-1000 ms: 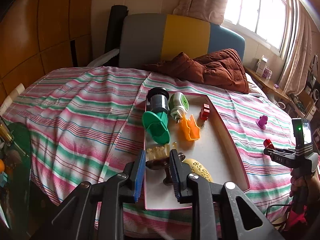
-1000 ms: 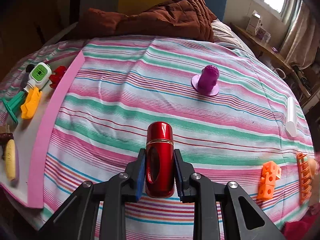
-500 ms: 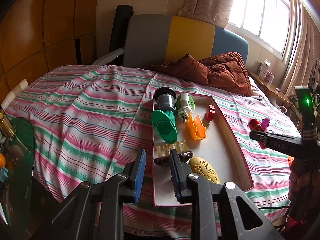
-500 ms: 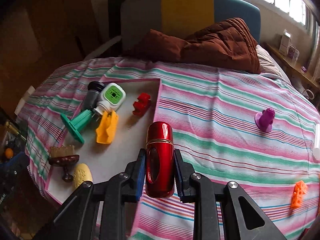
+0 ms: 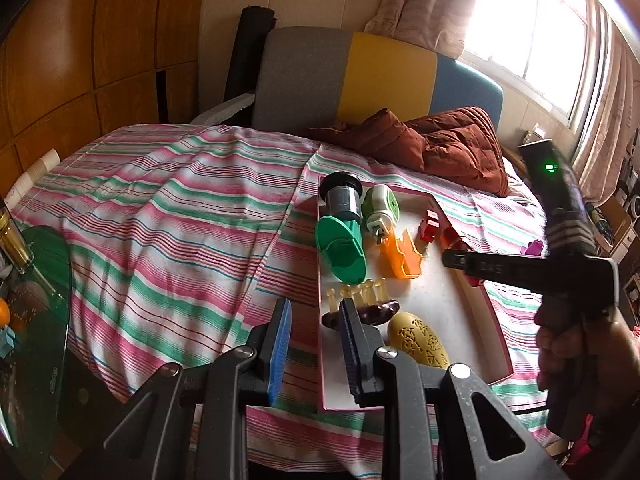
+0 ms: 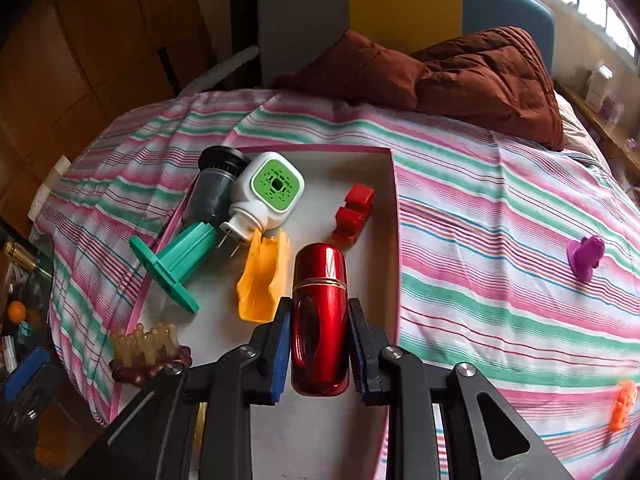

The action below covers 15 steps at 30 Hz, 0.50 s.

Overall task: Organize rigid objects
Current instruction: 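Carry the red cylinder to the tray and open the right tool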

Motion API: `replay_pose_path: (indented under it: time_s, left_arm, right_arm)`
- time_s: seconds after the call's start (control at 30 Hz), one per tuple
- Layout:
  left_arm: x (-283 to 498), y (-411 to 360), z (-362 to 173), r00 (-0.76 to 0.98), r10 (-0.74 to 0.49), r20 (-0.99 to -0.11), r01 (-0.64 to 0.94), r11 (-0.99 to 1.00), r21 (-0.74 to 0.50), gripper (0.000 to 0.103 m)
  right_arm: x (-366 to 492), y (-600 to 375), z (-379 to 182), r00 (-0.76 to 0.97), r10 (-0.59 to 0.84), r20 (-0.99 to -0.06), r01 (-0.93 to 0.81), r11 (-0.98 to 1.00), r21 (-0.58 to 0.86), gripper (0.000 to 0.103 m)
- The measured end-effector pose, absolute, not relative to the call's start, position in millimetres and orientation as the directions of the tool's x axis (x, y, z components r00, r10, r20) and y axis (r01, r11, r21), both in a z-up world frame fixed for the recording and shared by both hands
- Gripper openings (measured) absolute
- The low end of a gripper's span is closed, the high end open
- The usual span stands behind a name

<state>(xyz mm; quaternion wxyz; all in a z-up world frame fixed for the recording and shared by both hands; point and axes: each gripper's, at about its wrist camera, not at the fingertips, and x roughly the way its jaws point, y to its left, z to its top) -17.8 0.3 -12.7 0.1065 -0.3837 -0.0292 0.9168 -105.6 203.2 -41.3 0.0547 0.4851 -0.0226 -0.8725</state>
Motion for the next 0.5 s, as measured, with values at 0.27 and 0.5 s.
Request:
replay_pose_path:
  time_s: [0.27,0.5]
  left_arm:
    - [-19.2,-3.3,-15.3,-0.679,0.208,-0.704,-0.163,-0.978,-0.131,0.024]
    - [-19.4,-0.8,-16.0,-0.678,0.207,-0.705,-0.168,-0.978,-0.126,0.024]
  right_arm:
    - [-132.4,192.3,-70.0,-0.473,-0.023,-0.881,0.074,-0.997,-0.013,0.026]
    - [-130.7,199.1,-71.0,-0.477,-0.011,-0.879,0.072,-0.997,-0.026,0.027]
